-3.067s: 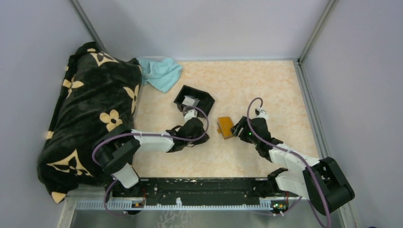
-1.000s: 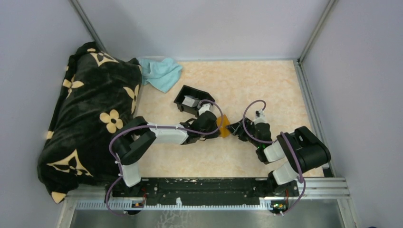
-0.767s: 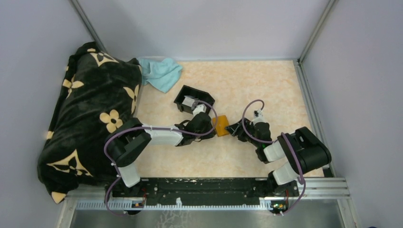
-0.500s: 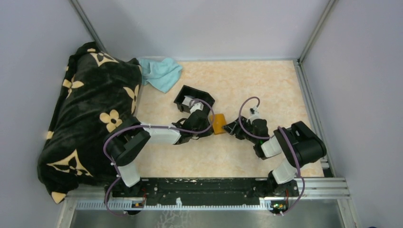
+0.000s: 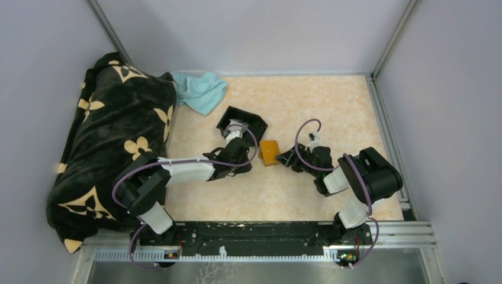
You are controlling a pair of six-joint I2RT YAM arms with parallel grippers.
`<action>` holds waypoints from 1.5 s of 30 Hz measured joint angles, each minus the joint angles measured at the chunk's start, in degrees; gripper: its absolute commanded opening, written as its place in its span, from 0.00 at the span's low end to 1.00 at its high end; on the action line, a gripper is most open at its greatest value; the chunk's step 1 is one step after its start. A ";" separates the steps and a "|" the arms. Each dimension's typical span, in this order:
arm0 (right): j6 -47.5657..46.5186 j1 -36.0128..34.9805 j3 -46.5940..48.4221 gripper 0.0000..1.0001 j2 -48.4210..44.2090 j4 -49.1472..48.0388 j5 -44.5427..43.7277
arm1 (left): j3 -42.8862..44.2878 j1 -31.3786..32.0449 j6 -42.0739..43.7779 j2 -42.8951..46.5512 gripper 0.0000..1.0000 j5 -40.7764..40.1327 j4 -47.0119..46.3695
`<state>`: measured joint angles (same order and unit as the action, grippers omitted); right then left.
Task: Put the credit cards into the card holder
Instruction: Close the card holder at the center of the board.
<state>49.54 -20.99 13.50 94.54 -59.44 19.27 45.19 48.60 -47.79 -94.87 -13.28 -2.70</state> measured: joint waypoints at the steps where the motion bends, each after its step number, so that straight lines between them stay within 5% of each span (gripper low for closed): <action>1: -0.09 -0.02 0.15 0.54 -0.13 0.44 0.00 | -0.15 0.00 0.48 0.63 0.26 -0.20 1.16; 16: -0.50 -0.66 0.87 0.53 0.28 0.85 -0.57 | 6.60 -0.11 6.75 1.86 0.27 2.58 -1.14; 27: -0.50 -0.72 0.87 0.53 0.35 0.74 -0.59 | 13.99 -0.11 8.68 -6.34 0.27 3.85 -1.66; 45: -0.42 -0.83 2.75 0.54 4.02 -2.10 0.48 | 14.69 -0.28 6.47 -11.47 0.26 0.28 0.74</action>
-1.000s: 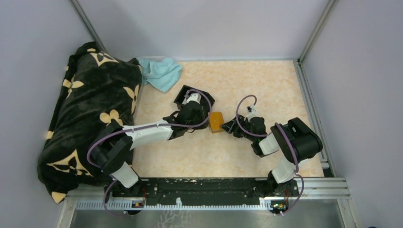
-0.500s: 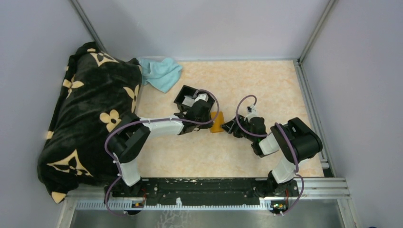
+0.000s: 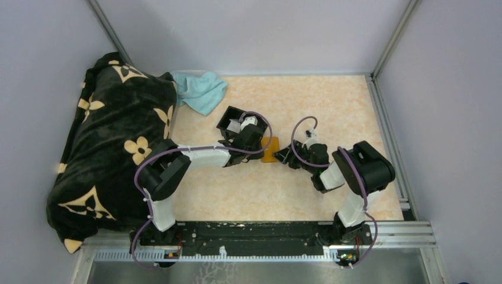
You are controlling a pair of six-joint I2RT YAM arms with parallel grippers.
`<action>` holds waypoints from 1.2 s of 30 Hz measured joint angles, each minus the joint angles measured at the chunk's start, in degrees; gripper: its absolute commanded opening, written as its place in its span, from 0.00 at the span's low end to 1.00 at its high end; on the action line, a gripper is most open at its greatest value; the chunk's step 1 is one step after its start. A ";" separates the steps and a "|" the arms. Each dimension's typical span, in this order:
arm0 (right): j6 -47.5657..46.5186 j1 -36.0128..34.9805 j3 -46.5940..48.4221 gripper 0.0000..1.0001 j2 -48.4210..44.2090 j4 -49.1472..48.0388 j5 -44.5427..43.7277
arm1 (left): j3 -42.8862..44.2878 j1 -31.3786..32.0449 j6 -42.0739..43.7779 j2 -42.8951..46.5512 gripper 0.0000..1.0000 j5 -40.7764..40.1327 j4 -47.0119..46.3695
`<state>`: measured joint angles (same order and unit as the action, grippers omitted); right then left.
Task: Put the credit cards into the card holder
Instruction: Close the card holder at the center of the board, then pick up the card holder from the center of the board.
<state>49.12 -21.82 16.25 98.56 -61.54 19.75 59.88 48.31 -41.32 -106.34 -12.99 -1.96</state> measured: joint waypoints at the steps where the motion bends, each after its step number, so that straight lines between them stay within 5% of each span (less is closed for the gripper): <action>1: 0.00 -0.02 0.37 0.54 0.66 -0.55 0.11 | 0.31 -0.11 0.00 -0.28 0.26 -0.11 0.00; 10: -0.35 -0.22 4.33 0.49 5.14 -2.38 0.96 | 2.08 -1.16 -0.04 -2.27 0.25 0.13 -0.76; 13: -0.63 -0.50 4.94 0.36 5.99 -2.71 0.92 | 2.29 -1.44 -0.04 -2.75 0.25 0.61 -1.44; 18: -0.52 -0.57 5.29 0.00 7.02 -1.99 -0.46 | 2.29 -1.68 -0.09 -3.04 0.29 1.22 -2.14; 25: 0.46 -1.25 4.66 0.00 2.93 3.37 -0.28 | -0.15 -1.70 -1.33 -0.83 0.35 1.31 -1.77; 36: 1.11 -1.64 -3.69 0.00 -20.33 21.24 1.81 | -16.65 -1.11 -3.96 14.27 0.36 4.66 -3.28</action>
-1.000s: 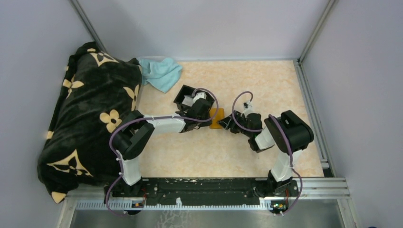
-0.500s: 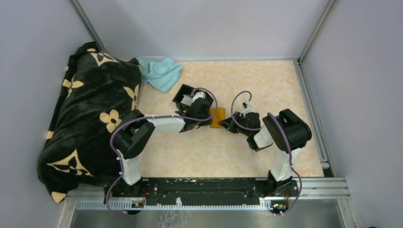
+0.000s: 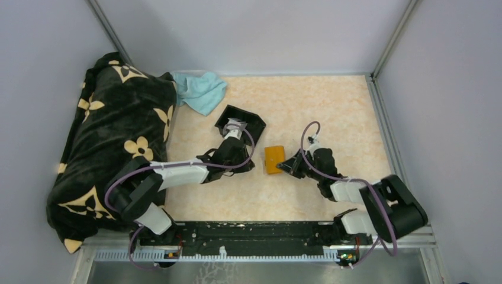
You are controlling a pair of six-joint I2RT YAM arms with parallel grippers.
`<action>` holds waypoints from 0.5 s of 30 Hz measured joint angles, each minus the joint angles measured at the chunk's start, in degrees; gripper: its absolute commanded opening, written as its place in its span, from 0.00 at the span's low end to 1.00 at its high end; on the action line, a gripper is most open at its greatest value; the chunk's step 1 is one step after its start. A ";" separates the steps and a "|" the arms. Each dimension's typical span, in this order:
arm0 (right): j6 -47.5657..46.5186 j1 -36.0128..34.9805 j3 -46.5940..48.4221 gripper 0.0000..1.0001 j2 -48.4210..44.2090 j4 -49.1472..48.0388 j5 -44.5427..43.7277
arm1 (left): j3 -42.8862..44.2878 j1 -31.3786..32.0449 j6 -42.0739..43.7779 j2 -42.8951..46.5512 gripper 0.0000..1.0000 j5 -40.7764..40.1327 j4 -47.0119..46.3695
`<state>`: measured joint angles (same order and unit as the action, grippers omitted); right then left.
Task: Put the credit cards into the card holder
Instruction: Pick up the card holder from the center of the board.
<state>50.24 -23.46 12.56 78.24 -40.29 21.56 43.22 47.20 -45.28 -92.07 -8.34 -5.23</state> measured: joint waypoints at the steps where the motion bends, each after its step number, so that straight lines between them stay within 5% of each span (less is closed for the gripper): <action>1: -0.04 0.09 -0.26 0.00 -2.05 1.57 0.13 | -1.33 0.26 0.20 1.46 0.36 0.76 -1.14; 15: 5.03 3.02 -0.55 0.00 -34.91 27.98 8.15 | -11.32 5.73 11.54 15.76 0.42 16.55 -17.75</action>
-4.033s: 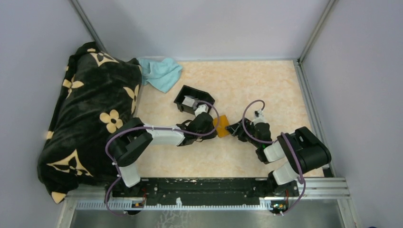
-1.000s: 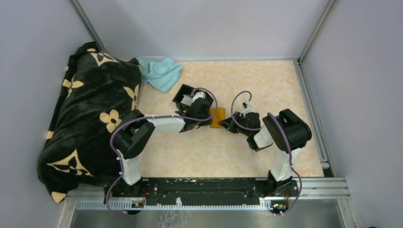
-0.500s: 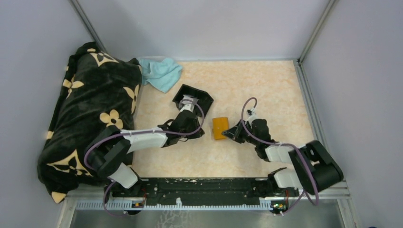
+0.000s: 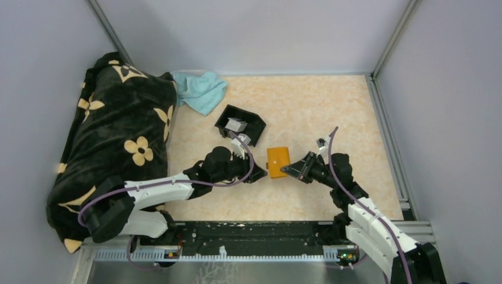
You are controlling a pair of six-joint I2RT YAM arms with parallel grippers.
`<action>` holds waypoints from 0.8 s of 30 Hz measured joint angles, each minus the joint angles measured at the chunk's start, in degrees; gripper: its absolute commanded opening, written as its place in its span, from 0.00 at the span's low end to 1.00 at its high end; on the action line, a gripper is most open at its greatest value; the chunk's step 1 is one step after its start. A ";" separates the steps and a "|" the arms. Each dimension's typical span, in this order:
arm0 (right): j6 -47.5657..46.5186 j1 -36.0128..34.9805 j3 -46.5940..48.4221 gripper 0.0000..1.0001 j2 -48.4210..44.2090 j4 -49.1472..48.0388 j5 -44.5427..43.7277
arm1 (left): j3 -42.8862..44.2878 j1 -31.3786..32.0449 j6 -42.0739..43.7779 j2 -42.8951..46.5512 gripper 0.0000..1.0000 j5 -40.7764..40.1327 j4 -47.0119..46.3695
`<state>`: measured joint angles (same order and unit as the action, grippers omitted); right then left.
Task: Put the credit cards into the card holder
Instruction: Pick up the card holder from the center of the board.
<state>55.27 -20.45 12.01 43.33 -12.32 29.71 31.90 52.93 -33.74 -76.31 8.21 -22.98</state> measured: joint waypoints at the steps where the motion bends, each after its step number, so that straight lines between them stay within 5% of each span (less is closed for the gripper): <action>1: 0.83 0.00 0.00 0.00 -1.77 1.33 0.61 | -0.20 0.37 0.37 0.96 0.42 0.07 -0.31; 24: 10.45 0.02 -1.46 0.00 -15.65 8.44 6.49 | -1.42 1.75 1.25 3.39 0.44 -4.31 -2.51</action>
<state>65.71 -20.43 10.55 27.68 -3.88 36.21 30.48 54.68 -32.49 -72.93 3.90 -25.50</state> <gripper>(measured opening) 0.081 0.441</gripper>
